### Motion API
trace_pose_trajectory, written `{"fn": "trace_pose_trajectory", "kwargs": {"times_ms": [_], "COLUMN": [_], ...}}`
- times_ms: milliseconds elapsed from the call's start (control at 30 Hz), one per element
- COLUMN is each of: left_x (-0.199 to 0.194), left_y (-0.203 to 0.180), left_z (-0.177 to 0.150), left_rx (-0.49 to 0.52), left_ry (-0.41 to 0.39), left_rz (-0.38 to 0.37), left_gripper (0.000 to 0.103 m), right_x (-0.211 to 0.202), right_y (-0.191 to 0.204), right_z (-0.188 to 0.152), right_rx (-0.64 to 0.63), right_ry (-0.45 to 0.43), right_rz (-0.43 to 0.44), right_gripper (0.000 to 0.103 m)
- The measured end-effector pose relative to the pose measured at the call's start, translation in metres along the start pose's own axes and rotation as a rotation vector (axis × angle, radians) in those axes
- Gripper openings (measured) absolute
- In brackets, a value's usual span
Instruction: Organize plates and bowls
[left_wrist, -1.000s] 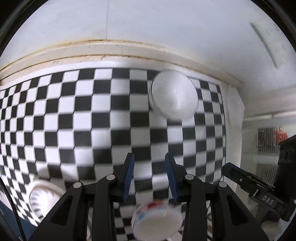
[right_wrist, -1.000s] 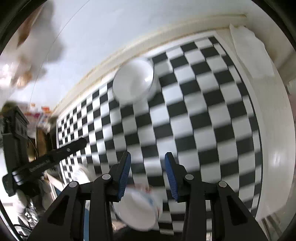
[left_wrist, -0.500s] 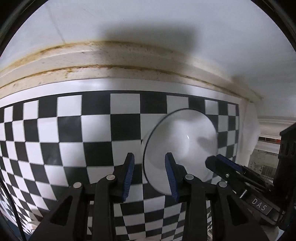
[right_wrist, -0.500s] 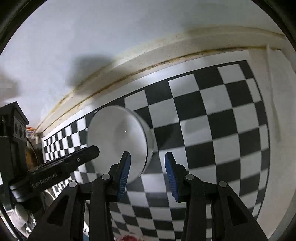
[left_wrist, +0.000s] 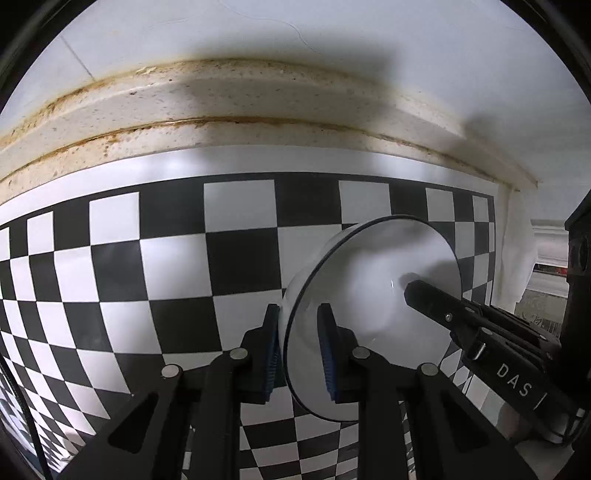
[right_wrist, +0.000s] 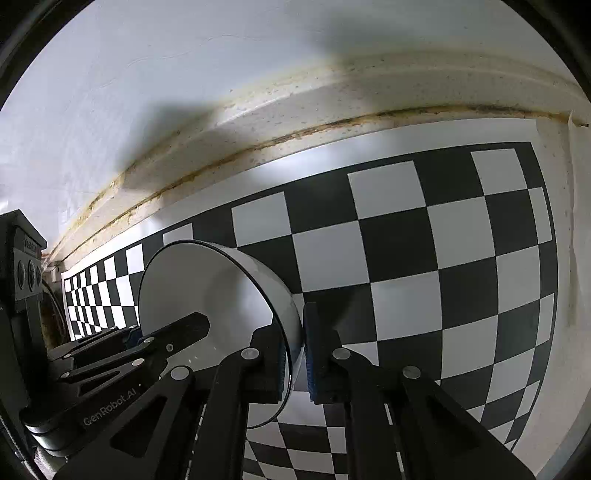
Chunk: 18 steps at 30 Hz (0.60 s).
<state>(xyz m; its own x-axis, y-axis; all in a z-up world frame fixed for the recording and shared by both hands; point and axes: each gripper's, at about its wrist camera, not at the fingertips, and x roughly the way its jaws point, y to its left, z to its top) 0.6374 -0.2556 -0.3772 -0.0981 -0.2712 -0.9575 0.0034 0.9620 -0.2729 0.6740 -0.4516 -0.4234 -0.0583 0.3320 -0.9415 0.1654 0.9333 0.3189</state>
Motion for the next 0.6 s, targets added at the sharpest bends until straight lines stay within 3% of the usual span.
{"fn": "trace_pose_trajectory", "kwargs": {"times_ms": [267,600], "left_x": [-0.024,-0.087], "left_y": [-0.003,-0.005], "left_z": [-0.013,-0.06], "left_rx": [0.032,0.084], "left_ry": [-0.047,-0.125], "left_rz": [0.02,0.0], "left_gripper": [0.018,0.018], "right_x": [-0.018,-0.071], "right_y": [0.011,0.033], "right_z": [-0.019,-0.064], "right_rx": [-0.027,-0.056], "right_ry": [-0.025,-0.094], "right_rz": [0.01,0.022], "right_gripper": [0.009,0.009]}}
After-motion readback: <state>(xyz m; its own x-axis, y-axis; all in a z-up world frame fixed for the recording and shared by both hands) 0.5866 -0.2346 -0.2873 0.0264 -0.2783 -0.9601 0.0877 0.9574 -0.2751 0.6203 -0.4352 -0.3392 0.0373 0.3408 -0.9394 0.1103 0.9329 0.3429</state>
